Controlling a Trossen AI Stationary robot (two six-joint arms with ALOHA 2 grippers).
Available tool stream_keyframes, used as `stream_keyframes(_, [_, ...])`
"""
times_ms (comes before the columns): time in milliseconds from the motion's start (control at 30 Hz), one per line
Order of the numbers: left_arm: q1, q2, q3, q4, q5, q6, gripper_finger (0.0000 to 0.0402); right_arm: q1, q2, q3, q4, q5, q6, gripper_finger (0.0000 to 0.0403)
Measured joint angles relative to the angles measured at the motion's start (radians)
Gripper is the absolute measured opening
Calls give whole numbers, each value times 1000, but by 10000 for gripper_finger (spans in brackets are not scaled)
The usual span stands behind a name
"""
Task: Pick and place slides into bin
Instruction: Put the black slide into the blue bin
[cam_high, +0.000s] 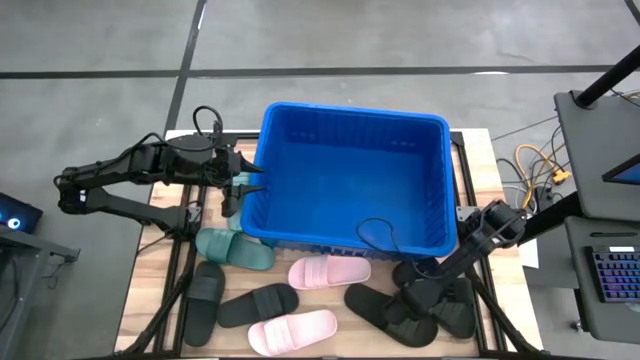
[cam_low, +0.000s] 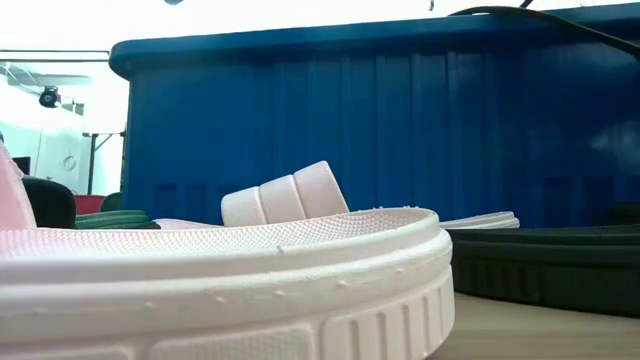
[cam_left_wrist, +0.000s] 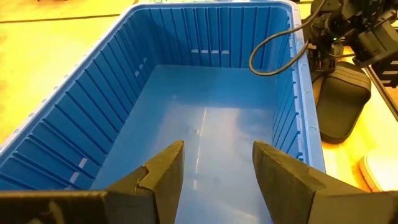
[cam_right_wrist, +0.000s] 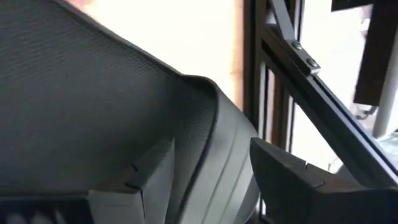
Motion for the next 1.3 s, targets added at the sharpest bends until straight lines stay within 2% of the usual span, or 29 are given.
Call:
stream_keyframes(400, [0, 2, 0, 0, 0, 0, 176, 28, 0, -6, 4, -39, 9, 138])
stream_keyframes(767, [0, -2, 0, 0, -1, 24, 176, 29, 0, -1, 45, -47, -45, 17])
stream_keyframes(1067, [0, 0, 0, 34, -1, 25, 176, 30, -1, 65, 31, -23, -68, 14])
stream_keyframes(1300, [0, -1, 0, 55, -1, 26, 176, 29, -1, 137, -85, 19, -64, 14])
